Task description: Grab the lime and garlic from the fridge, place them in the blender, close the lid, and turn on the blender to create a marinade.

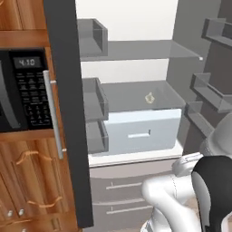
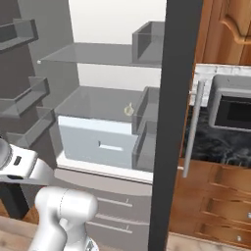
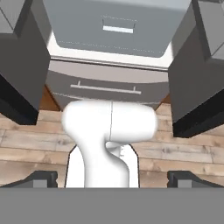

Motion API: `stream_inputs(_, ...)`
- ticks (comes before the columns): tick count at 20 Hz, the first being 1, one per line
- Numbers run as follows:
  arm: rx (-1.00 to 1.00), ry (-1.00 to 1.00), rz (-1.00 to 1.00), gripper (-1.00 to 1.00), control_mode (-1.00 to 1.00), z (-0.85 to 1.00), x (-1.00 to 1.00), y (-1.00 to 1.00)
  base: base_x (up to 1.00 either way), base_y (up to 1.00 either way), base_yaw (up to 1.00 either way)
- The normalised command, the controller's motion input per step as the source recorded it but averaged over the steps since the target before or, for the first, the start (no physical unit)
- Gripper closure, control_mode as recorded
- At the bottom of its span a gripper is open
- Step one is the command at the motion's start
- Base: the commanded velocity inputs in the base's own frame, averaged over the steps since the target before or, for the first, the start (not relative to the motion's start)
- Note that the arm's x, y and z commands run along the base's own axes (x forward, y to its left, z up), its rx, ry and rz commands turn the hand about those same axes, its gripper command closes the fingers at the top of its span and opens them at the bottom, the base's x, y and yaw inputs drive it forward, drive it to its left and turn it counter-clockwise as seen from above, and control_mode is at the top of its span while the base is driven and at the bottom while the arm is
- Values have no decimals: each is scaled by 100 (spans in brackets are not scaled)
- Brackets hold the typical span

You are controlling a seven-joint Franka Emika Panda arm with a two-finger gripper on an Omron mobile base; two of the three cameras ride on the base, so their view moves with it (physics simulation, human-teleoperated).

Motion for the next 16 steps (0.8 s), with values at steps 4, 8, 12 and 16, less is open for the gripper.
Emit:
stream_inputs(4, 0, 0, 0, -100, 100, 0, 0, 0, 57, 34, -20)
stream_inputs(8, 0, 0, 0, -100, 100, 0, 0, 0, 45, 5, -14)
stream_inputs(12, 0, 0, 0, -100, 100, 0, 0, 0, 29, 0, -5)
stream_inputs(16, 5, -3, 0, -100, -100, 42, 53, -50, 0, 0, 0)
